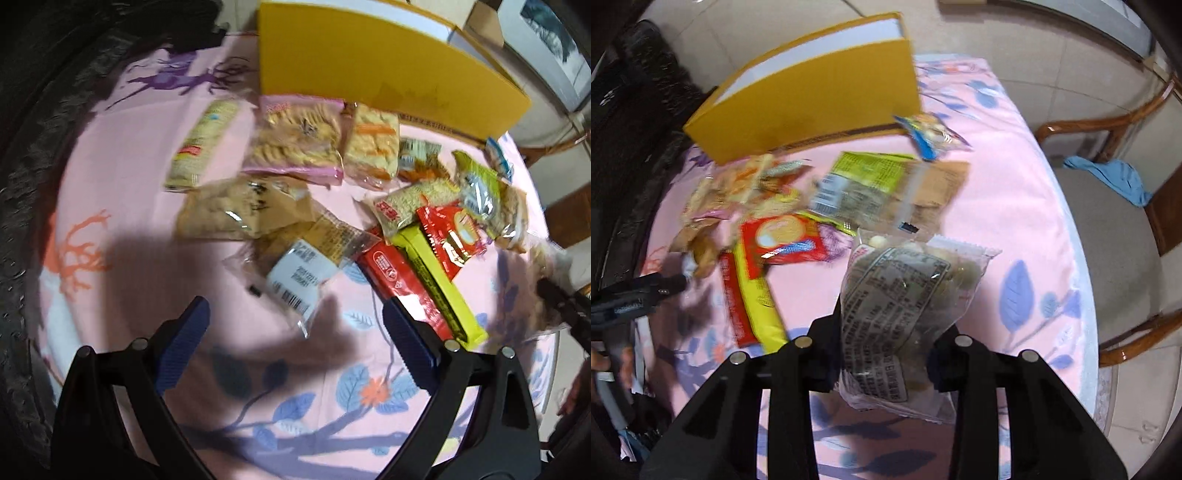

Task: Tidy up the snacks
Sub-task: 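Grasp the clear round-snack bag with the right gripper while the left grasps the barcode-labelled bread bag, then carry both bags over the yellow box and open both grippers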

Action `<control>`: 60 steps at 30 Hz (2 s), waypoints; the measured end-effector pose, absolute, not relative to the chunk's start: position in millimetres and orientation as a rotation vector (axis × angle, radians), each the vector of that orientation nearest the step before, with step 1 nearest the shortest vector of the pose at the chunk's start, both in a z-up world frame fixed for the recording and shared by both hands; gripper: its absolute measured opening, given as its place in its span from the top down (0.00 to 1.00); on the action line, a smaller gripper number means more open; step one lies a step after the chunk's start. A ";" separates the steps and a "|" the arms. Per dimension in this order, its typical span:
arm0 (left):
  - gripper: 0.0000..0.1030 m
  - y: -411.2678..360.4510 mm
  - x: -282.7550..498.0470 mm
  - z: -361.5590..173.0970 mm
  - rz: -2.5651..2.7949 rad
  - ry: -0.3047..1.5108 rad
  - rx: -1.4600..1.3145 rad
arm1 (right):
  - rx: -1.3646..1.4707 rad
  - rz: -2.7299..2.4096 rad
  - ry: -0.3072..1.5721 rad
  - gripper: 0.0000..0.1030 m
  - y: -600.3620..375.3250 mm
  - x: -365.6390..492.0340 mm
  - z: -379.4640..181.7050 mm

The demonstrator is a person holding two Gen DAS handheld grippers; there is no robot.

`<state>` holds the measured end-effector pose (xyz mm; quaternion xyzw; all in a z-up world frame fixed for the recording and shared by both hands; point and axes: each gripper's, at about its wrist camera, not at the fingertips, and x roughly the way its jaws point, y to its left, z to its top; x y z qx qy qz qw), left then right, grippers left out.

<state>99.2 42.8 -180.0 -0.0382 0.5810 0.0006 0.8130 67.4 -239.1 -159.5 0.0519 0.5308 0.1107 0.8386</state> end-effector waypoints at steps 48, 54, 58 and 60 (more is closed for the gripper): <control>0.49 -4.4 144.3 -84.4 -0.105 1.001 -0.138 | 0.053 0.436 0.965 0.65 -160.2 126.2 -70.0; 0.49 5.2 218.4 -33.5 -0.078 0.923 -0.135 | 0.042 0.398 0.878 0.65 -154.3 205.9 -26.3; 0.49 6.8 274.4 -25.3 -0.061 0.927 -0.117 | 0.053 0.358 0.878 0.65 -149.1 258.1 -21.3; 0.46 7.6 296.8 -28.1 -0.047 0.945 -0.110 | 0.053 0.343 0.879 0.61 -148.1 270.9 -21.8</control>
